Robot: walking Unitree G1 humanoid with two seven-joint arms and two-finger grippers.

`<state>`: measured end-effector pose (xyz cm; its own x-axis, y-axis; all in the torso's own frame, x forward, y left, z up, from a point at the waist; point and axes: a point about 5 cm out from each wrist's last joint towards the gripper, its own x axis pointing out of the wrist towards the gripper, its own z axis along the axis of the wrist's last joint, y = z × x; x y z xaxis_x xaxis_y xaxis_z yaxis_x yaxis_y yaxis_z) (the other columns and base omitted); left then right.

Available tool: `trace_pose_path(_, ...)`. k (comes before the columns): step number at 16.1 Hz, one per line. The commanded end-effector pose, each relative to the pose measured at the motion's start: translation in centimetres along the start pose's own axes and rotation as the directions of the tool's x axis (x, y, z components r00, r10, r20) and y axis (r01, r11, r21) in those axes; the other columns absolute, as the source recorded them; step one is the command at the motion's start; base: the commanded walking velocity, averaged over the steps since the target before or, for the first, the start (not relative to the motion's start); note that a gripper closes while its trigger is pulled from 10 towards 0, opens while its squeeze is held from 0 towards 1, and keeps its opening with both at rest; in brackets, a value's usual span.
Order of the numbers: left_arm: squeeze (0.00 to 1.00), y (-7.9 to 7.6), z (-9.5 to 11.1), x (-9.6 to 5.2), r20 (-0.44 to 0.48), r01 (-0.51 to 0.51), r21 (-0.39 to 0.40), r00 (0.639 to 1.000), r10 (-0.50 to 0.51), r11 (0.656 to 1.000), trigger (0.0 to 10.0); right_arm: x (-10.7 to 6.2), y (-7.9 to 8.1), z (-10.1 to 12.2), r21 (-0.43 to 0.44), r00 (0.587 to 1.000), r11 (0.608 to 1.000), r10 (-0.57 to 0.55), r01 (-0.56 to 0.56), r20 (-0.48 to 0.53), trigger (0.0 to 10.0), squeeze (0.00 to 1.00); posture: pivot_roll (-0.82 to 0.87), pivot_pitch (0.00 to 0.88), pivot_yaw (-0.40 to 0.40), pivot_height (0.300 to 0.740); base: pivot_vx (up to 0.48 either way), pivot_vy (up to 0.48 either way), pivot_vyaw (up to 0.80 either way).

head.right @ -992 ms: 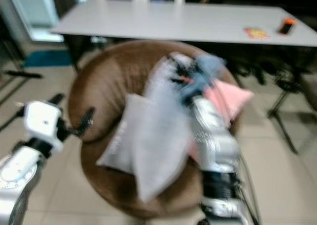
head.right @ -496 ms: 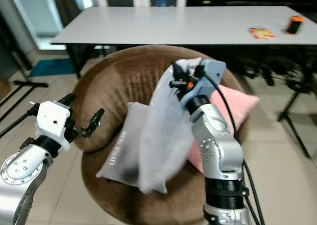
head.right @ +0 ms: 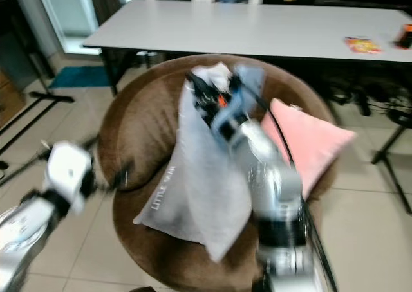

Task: Move the pillow to the sofa from floor

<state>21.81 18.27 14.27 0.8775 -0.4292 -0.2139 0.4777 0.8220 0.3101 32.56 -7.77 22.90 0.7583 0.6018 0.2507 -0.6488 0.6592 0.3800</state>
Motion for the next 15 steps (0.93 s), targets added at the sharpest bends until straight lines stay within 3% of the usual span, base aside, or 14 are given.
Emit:
trace_pose_path(1,0.0,-0.3,0.1,-0.3,-0.013,0.074,-0.001,0.997,-0.074,0.997,10.0,1.1,1.1,0.9,0.045,0.994,0.993,0.106,-0.108,0.037,10.0,0.0,0.07,0.0,0.02,0.74,0.0,0.0,0.0)
trace_pose_path(4,0.0,0.1,-0.5,-1.3,-0.06,0.148,-0.003,0.987,-0.148,0.989,10.0,3.0,1.8,0.5,0.079,0.977,0.974,0.21,-0.211,0.016,10.0,0.0,0.08,0.0,0.03,0.74,0.0,0.0,0.0)
trace_pose_path(5,0.0,0.5,-0.5,-1.6,-0.07,0.147,0.009,0.987,-0.146,0.989,10.0,4.4,2.6,0.7,0.075,0.959,0.956,0.283,-0.283,0.011,10.0,0.0,0.08,0.0,0.027,0.74,0.0,0.0,0.0)
trace_pose_path(9,0.0,0.6,-0.4,-2.0,-0.076,0.155,0.006,0.985,-0.154,0.988,10.0,6.1,2.0,0.7,0.123,0.956,0.948,0.291,-0.292,0.03,10.0,0.0,0.09,0.0,0.019,0.74,0.0,0.0,0.0)
trace_pose_path(10,0.0,0.7,-0.4,-2.1,-0.077,0.159,0.004,0.984,-0.158,0.987,10.0,6.5,1.1,0.1,0.104,0.968,0.962,0.251,-0.251,0.013,10.0,0.0,0.09,0.0,0.021,0.74,0.0,0.0,0.0)
trace_pose_path(11,0.0,0.7,-0.4,-2.2,-0.079,0.164,0.002,0.983,-0.163,0.987,10.0,7.0,-0.8,-0.7,0.02,0.991,0.991,0.131,-0.13,-0.024,10.0,0.0,0.09,0.0,0.024,0.74,0.0,0.0,0.0)
trace_pose_path(13,0.0,0.8,-0.4,-2.2,-0.08,0.166,0.003,0.983,-0.165,0.986,10.0,7.0,-2.3,-1.3,-0.126,0.998,0.992,0.016,-0.024,-0.068,10.0,0.0,0.09,0.0,0.027,0.74,0.0,0.0,0.0)
trace_pose_path(14,0.0,0.8,-0.4,-2.1,-0.08,0.166,0.005,0.983,-0.165,0.986,10.0,6.9,-3.0,-1.4,-0.168,0.996,0.986,-0.036,0.021,-0.084,10.0,0.0,0.09,0.0,0.027,0.74,0.0,0.0,0.0)
trace_pose_path(15,0.0,0.9,-0.4,-2.0,-0.083,0.167,0.011,0.983,-0.165,0.986,10.0,6.5,-4.4,-1.7,-0.322,0.978,0.939,-0.169,0.122,-0.122,10.0,0.0,0.09,0.0,0.033,0.74,0.0,0.0,0.0)
